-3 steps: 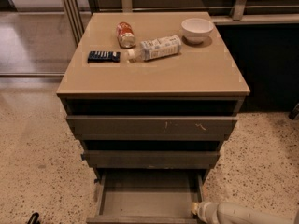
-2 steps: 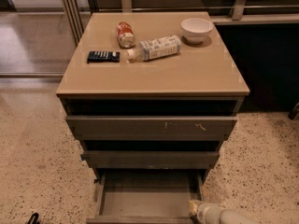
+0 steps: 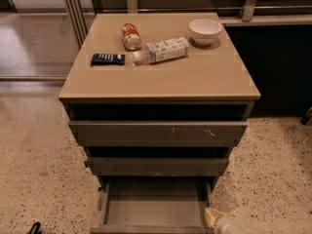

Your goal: Open bottom drawer

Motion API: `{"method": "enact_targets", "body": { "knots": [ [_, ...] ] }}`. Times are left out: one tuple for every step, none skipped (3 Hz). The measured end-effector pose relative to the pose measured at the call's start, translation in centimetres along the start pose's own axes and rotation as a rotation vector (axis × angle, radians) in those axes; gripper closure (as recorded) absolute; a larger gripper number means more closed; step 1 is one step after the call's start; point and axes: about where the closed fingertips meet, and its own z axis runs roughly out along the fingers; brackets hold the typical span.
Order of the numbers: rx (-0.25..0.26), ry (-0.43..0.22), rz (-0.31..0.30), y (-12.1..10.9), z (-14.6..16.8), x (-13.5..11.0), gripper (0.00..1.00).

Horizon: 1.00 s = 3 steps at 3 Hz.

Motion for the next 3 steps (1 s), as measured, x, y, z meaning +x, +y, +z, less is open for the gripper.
{"method": "enact_targets", "body": {
  "knots": [
    [0.0, 0.0, 0.0, 0.0, 0.0, 0.0, 0.63],
    [0.0, 0.0, 0.0, 0.0, 0.0, 0.0, 0.4],
    [0.0, 0.0, 0.0, 0.01, 0.0, 0.0, 0.17]
  ]
}}
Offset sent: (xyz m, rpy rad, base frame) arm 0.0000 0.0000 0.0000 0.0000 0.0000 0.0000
